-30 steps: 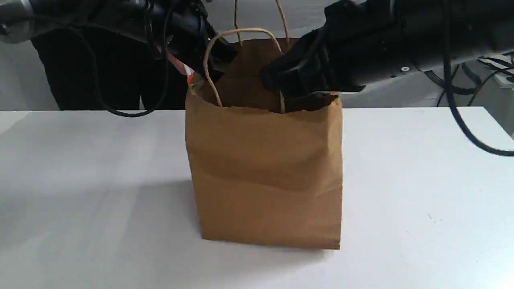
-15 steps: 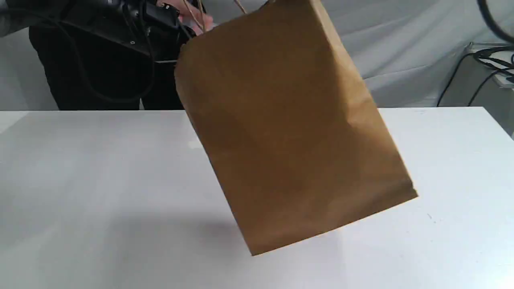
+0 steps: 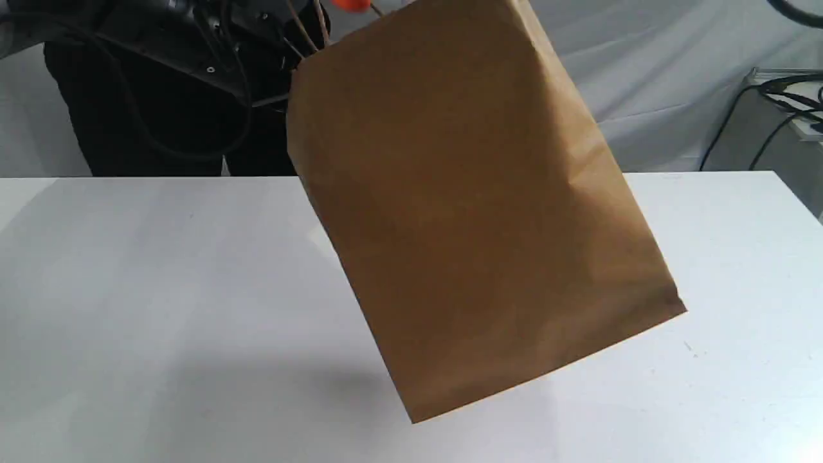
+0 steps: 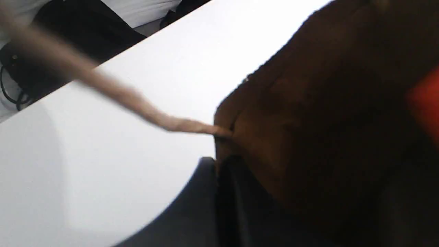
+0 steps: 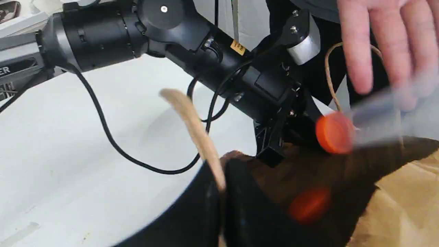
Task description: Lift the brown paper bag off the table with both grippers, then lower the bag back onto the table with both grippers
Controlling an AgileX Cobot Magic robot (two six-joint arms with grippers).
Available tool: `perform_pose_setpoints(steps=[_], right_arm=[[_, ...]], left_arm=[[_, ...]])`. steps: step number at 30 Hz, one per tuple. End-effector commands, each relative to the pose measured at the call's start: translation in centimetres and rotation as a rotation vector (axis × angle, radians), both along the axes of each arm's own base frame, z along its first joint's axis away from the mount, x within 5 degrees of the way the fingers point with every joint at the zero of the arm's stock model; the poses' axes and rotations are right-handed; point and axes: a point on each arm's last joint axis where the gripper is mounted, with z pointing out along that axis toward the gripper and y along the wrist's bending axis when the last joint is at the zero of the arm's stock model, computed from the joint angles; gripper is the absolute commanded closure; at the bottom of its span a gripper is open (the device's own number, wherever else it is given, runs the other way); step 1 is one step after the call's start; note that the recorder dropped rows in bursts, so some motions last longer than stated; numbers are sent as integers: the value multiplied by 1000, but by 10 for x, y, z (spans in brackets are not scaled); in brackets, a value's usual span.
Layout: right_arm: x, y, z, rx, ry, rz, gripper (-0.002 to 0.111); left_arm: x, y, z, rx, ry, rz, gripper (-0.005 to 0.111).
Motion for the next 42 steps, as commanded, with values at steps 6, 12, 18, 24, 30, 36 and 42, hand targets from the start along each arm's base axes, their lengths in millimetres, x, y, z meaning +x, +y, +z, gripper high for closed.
perform_pose_setpoints(steps=[6,12,18,24,30,36,42], right_arm=[[-1,-3,-1,-54,-5,6,108],[-4,-6,-17,-141,19,9,108],[-20,-12,-36,-20,-9,-41,108],[-42,-26,-64,107,-78,-142,108],[-48,-33,-94,140,1,-218,108],[-50,-34,-115,165,49,-241,108],[-50,-35,-120,160,59,-260,108]], left_arm=[[-3,2,10,13,-32,-5,107],[-15,5,50,19,-138,-28,107],[-21,1,72,4,-156,-65,107],[-23,2,70,21,-135,-85,107],[-26,-4,69,20,-113,-97,107],[-28,-23,58,85,-106,-136,107],[-19,-28,34,76,-31,-118,107]])
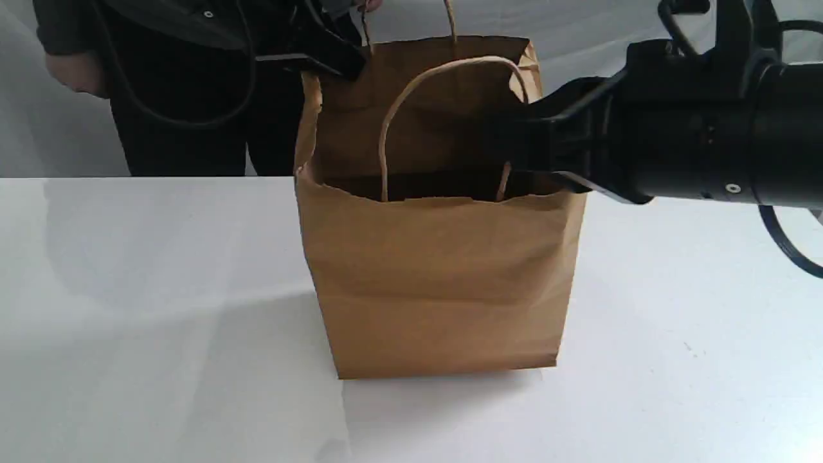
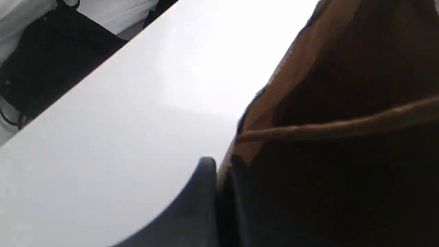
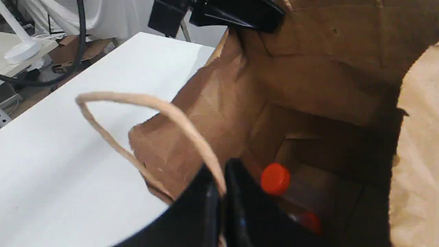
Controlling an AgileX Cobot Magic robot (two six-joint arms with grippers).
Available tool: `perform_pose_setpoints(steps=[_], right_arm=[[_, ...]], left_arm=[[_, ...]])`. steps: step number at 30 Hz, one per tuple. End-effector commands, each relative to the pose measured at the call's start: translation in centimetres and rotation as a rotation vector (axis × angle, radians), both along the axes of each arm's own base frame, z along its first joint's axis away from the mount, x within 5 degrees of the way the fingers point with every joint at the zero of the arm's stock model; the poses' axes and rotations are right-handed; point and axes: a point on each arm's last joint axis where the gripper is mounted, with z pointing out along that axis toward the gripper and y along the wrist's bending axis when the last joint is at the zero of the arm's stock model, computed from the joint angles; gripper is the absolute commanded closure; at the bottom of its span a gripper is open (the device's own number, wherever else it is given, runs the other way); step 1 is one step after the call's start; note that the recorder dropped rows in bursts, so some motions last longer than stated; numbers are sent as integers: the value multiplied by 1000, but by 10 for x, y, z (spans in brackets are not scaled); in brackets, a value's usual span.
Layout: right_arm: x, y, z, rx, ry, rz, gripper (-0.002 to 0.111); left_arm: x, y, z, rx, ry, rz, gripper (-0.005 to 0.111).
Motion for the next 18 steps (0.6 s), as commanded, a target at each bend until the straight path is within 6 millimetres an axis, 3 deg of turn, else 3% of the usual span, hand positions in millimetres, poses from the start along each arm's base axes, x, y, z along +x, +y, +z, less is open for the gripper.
perform_pose_setpoints(steps=[1,9,14,18], right_arm=[[-1,-1,0,-1,-12,-7,108],[0,-3,-5,-23,-15,-34,108],[-4,-8,-30,-52,46,-71,108],[-5,-9,-35,-59,57,-77,108]], left_arm=[[6,-3,-11,-13,38,25,107],[10,-6,-26,-6,77,27,107],[11,-5,-26,-9,68,35,107],[11,-7,-24,-37,72,37,106]])
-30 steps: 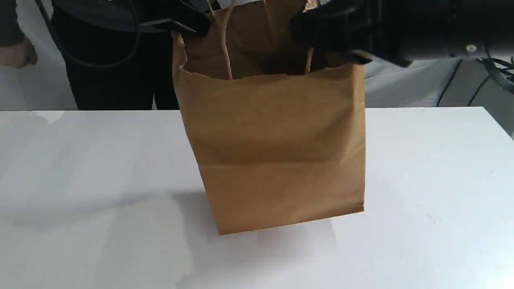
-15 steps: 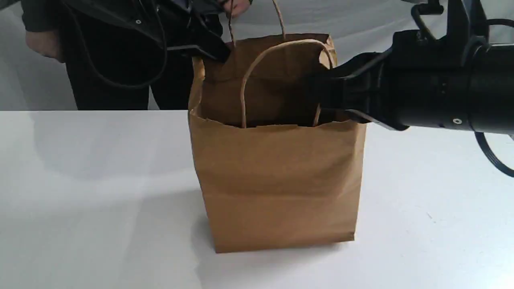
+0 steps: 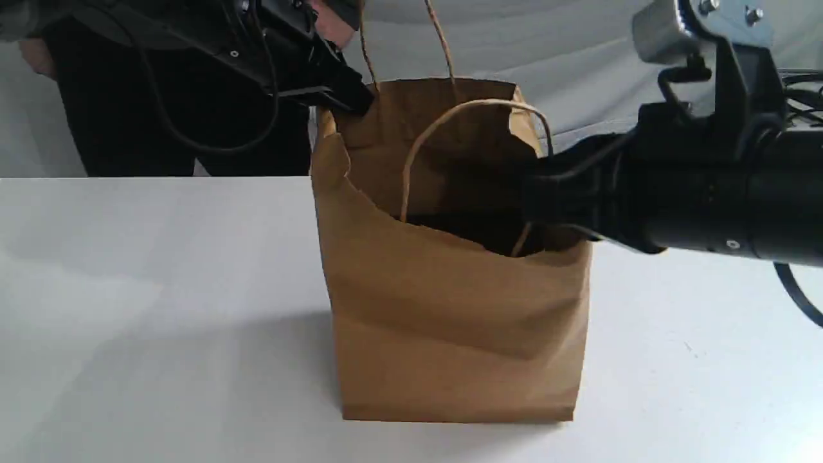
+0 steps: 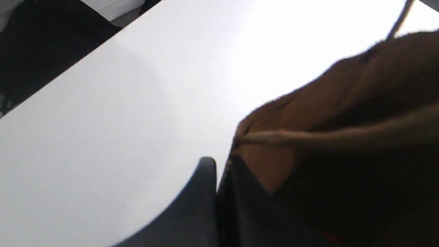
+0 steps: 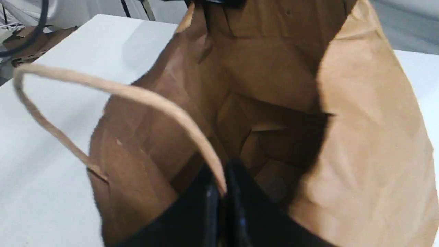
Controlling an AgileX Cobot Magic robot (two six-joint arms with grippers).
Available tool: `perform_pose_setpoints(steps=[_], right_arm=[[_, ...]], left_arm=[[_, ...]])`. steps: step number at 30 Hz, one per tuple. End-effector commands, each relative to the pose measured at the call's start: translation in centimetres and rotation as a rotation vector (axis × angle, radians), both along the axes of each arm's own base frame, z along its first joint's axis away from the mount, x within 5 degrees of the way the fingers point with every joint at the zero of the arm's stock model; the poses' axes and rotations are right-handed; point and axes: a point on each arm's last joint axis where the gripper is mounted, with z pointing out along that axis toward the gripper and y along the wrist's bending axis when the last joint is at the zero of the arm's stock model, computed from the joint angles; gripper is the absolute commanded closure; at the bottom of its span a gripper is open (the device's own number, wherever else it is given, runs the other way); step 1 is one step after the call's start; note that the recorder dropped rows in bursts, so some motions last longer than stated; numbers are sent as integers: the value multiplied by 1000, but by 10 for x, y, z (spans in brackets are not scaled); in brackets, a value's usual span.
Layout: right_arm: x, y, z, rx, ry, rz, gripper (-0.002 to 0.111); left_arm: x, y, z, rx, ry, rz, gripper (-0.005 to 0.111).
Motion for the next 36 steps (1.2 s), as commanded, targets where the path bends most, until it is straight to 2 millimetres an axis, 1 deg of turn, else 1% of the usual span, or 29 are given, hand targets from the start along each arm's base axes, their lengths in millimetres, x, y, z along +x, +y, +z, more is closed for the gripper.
perform_pose_setpoints(steps=[1,3,5,7,11,13,18,29,32,36], right_arm=[[-1,0,-4,-12,2,1,108],[-1,0,-4,-12,2,1,108],[-1,0,-4,-12,2,1,108],[-1,0,-4,-12,2,1,108],[-1,0,-3,4,10,-5,108],[-1,0,-3,6,11,-6,108],[-1,0,-3,6,11,-6,108],[-1,-1,-3,4,7,-17,108],[0,-1,-3,4,6,-19,108],[0,-1,-3,4,6,-19,108]], left_arm=[[0,-4,0,-28,16,5,105],[-2,-5,0,-44,28,-5,102],[-3,-6,0,-50,39,-19,95],[-4,-7,0,-54,46,-26,83],[-7,-7,0,-54,77,-34,49],[-7,-7,-1,-54,90,-35,42],[-11,-6,4,-44,94,-48,41],[-31,1,47,-25,-18,-71,41],[-35,7,51,52,-34,-70,41],[-42,14,51,143,-10,-96,42]])
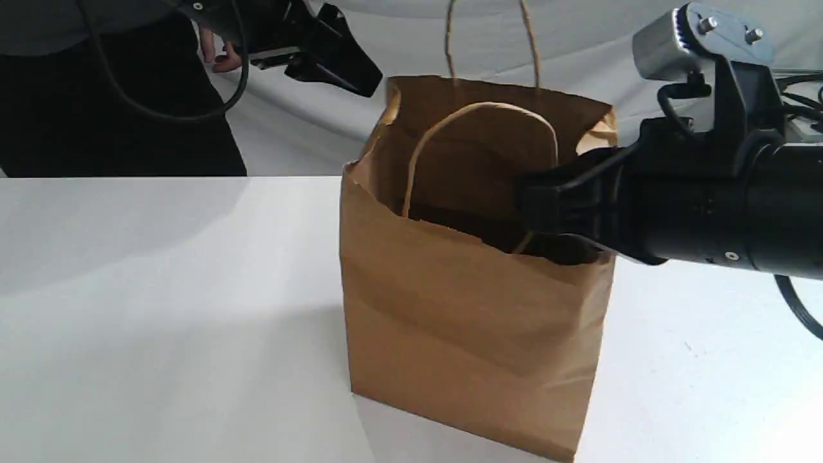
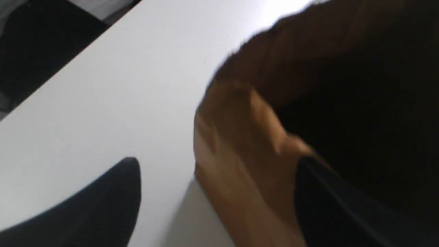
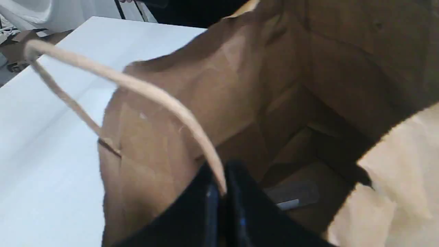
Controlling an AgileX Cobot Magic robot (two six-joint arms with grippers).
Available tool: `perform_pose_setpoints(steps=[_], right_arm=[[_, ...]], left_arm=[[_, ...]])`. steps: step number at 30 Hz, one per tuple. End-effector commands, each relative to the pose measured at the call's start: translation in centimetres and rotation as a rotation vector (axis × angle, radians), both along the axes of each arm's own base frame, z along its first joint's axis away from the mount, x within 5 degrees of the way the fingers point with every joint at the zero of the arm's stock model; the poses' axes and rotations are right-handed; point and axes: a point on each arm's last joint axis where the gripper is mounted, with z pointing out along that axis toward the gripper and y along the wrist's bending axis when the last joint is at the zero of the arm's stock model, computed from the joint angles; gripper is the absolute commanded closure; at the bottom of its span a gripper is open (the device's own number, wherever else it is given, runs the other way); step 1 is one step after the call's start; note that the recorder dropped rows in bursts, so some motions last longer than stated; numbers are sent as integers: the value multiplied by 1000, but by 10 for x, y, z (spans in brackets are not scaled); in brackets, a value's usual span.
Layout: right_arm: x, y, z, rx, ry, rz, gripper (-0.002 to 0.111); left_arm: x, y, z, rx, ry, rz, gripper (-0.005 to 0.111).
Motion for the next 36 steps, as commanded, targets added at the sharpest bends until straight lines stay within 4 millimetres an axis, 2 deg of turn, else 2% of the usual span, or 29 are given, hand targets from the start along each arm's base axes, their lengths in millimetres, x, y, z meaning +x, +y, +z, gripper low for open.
perform_pose_setpoints(steps=[1,8,14,16,24,27,33,35,36], right_arm=[[-1,0,-1,-5,-1,0,108],[-1,0,-1,-2,2,-2,108],[-6,-2,7,18,-19,-1,107],[-10,-3,13,28,-41,0,100],[-22,-8,28,53,-100,0,59],[-24,-9,31,58,-110,2,52],[-39,-16,49,92,-177,1,51],[-48,-20,57,96,-215,3,56],[-53,-22,61,88,-245,7,62]], left_arm=[[-7,4,6,70,-11,-11,42],[-8,8,8,82,6,37,42],[-8,8,8,76,15,49,42],[-8,8,8,76,15,49,42],[-8,8,8,75,17,52,42],[-8,8,8,75,17,52,42],[-11,10,14,67,12,64,42],[-15,11,22,48,3,69,42],[-16,11,24,45,-1,71,43]])
